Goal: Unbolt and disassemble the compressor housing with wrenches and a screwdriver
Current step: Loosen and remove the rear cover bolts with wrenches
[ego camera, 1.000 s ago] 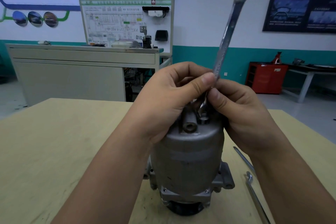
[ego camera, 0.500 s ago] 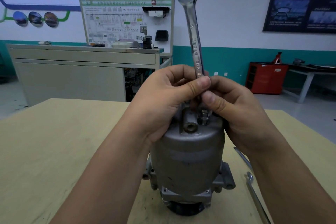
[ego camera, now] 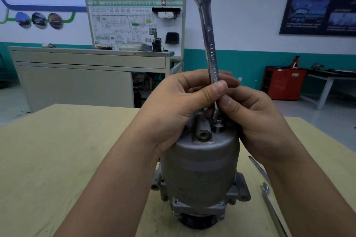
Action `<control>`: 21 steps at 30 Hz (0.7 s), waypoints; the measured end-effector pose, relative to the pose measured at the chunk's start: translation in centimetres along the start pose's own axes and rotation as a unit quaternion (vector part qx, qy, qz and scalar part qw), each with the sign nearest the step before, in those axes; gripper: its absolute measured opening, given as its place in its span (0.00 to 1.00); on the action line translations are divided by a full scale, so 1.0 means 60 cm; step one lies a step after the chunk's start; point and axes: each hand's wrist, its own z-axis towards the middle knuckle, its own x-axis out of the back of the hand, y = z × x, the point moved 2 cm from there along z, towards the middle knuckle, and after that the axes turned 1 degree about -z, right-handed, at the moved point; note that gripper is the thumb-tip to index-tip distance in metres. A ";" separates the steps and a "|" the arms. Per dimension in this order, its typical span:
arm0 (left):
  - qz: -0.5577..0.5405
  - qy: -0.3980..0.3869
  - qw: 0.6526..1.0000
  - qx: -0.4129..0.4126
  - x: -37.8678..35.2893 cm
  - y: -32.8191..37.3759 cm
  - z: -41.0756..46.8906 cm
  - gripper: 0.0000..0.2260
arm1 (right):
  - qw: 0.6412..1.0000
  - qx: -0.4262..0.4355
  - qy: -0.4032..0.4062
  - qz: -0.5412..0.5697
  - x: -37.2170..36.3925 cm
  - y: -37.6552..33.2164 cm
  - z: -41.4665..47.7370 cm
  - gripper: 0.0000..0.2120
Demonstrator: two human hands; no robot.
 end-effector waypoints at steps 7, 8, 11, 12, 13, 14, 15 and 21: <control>-0.013 -0.030 0.999 0.005 -0.001 0.005 -0.002 0.11 | 1.000 -0.003 0.018 0.013 0.000 0.001 -0.001 0.09; -0.011 -0.024 1.000 0.004 0.000 0.004 -0.001 0.11 | 0.999 -0.007 0.027 0.024 0.002 0.001 -0.001 0.09; -0.011 -0.012 1.000 0.003 0.000 -0.001 -0.001 0.10 | 0.999 -0.010 0.042 0.027 0.002 0.001 -0.001 0.08; -0.014 -0.011 1.000 0.001 -0.002 -0.002 -0.001 0.10 | 0.999 -0.007 0.042 0.023 0.000 0.001 -0.001 0.06; -0.016 -0.006 1.000 -0.001 -0.004 -0.001 -0.001 0.10 | 0.999 -0.007 0.044 0.022 -0.002 0.001 -0.001 0.07; -0.017 0.004 1.000 -0.001 -0.005 -0.002 -0.001 0.09 | 0.999 -0.007 0.048 0.023 -0.003 0.001 -0.002 0.08; -0.019 0.016 1.000 -0.002 -0.005 -0.002 -0.001 0.09 | 0.998 -0.008 0.050 0.022 -0.002 0.001 -0.002 0.09; -0.035 0.063 0.997 -0.016 -0.002 0.001 -0.001 0.09 | 1.000 -0.005 0.024 0.007 0.001 -0.003 -0.003 0.12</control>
